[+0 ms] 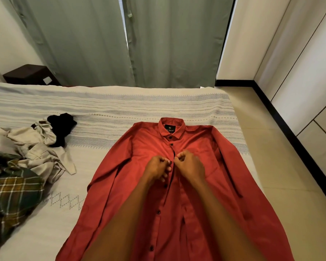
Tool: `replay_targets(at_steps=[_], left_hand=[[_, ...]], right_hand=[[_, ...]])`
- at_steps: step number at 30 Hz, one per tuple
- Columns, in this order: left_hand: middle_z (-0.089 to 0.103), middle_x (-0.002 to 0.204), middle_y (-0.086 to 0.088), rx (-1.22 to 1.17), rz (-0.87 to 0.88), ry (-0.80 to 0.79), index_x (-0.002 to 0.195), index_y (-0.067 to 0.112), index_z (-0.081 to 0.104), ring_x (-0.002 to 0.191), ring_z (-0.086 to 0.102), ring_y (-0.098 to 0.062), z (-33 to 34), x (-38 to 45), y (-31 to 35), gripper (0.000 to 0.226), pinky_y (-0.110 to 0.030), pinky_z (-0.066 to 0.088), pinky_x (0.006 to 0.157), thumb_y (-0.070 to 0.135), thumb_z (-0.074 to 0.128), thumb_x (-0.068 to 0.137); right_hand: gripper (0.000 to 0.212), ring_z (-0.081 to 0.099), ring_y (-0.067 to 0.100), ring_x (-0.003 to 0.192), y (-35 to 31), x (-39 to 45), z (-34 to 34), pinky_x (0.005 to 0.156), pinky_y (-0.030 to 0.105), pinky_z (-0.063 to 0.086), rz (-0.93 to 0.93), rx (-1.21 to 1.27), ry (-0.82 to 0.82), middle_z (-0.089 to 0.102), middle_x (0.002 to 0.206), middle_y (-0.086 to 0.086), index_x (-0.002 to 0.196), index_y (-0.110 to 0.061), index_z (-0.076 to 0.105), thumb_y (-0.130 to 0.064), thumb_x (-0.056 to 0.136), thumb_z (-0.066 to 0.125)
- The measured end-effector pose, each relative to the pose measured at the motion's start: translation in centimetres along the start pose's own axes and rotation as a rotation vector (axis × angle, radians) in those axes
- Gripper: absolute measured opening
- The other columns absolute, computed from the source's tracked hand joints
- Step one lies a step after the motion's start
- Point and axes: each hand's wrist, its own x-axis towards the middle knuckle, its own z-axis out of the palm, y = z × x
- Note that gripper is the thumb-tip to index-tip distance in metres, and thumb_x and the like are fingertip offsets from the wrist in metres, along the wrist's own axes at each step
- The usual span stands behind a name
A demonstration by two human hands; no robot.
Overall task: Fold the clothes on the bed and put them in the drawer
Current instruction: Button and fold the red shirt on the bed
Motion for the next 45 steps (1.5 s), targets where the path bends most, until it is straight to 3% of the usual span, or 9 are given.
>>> replay_targets(at_steps=[4, 8, 19, 27, 37, 42, 45], left_hand=[[0.060, 0.069, 0.000, -0.057, 0.005, 0.002, 0.092, 0.013, 0.059, 0.037, 0.047, -0.006, -0.2, -0.1, -0.1, 0.018, -0.018, 0.040, 0.033, 0.016, 0.046, 0.104], [0.058, 0.066, 0.001, -0.049, -0.001, 0.000, 0.086, 0.014, 0.061, 0.037, 0.044, -0.005, -0.4, 0.0, -0.5, 0.021, -0.018, 0.037, 0.032, 0.017, 0.048, 0.103], [0.054, 0.063, 0.002, -0.147, -0.011, -0.022, 0.081, 0.013, 0.059, 0.035, 0.039, -0.005, -0.1, 0.4, -0.4, 0.026, -0.017, 0.033, 0.032, 0.015, 0.046, 0.104], [0.052, 0.057, 0.002, -0.136, -0.030, -0.028, 0.073, 0.014, 0.057, 0.034, 0.036, -0.005, -0.3, 0.1, 0.2, 0.032, -0.016, 0.030, 0.032, 0.015, 0.046, 0.104], [0.051, 0.047, 0.005, -0.141, -0.060, -0.007, 0.068, 0.015, 0.056, 0.031, 0.034, -0.004, -0.5, -0.1, 0.6, 0.036, -0.014, 0.027, 0.031, 0.015, 0.049, 0.103], [0.054, 0.053, 0.007, -0.204, -0.097, -0.013, 0.077, 0.013, 0.060, 0.034, 0.033, -0.003, -0.6, 0.0, 0.6, 0.024, -0.013, 0.025, 0.032, 0.014, 0.052, 0.100], [0.051, 0.045, 0.010, -0.302, -0.169, 0.003, 0.074, 0.011, 0.060, 0.035, 0.031, -0.004, -0.8, 0.1, 0.6, 0.024, -0.014, 0.021, 0.034, 0.017, 0.058, 0.096]], right_hand=[[0.019, 0.067, 0.025, 0.097, 0.1, -0.7, 1.3, 0.075, 0.035, 0.050, -0.095, -0.012, -0.028, 0.073, 0.098, -0.005, 0.102, -0.030, 0.068, -0.039, 0.087, 0.063], [0.023, 0.066, 0.026, 0.101, 0.6, -0.9, 2.1, 0.080, 0.039, 0.052, -0.122, -0.025, 0.005, 0.072, 0.107, -0.004, 0.109, -0.030, 0.068, -0.037, 0.088, 0.060], [0.014, 0.065, 0.031, 0.096, 1.4, -1.0, 2.9, 0.072, 0.041, 0.049, -0.231, -0.116, 0.097, 0.071, 0.102, 0.001, 0.099, -0.025, 0.064, -0.036, 0.091, 0.059], [0.014, 0.065, 0.024, 0.089, 1.6, -1.4, 3.0, 0.068, 0.041, 0.050, -0.257, -0.060, 0.140, 0.069, 0.096, -0.006, 0.098, -0.030, 0.063, -0.040, 0.091, 0.057], [0.022, 0.060, 0.023, 0.095, 2.3, -0.6, 2.2, 0.075, 0.036, 0.047, -0.340, -0.035, 0.063, 0.073, 0.101, -0.003, 0.113, -0.035, 0.073, -0.033, 0.097, 0.058], [0.020, 0.057, 0.022, 0.101, 2.1, 0.1, 1.7, 0.079, 0.037, 0.047, -0.298, -0.072, 0.018, 0.070, 0.100, -0.006, 0.110, -0.033, 0.068, -0.038, 0.092, 0.065], [0.018, 0.058, 0.019, 0.098, 2.0, 0.2, 1.9, 0.078, 0.036, 0.048, -0.329, -0.062, 0.058, 0.071, 0.099, -0.010, 0.106, -0.032, 0.068, -0.039, 0.090, 0.066]])
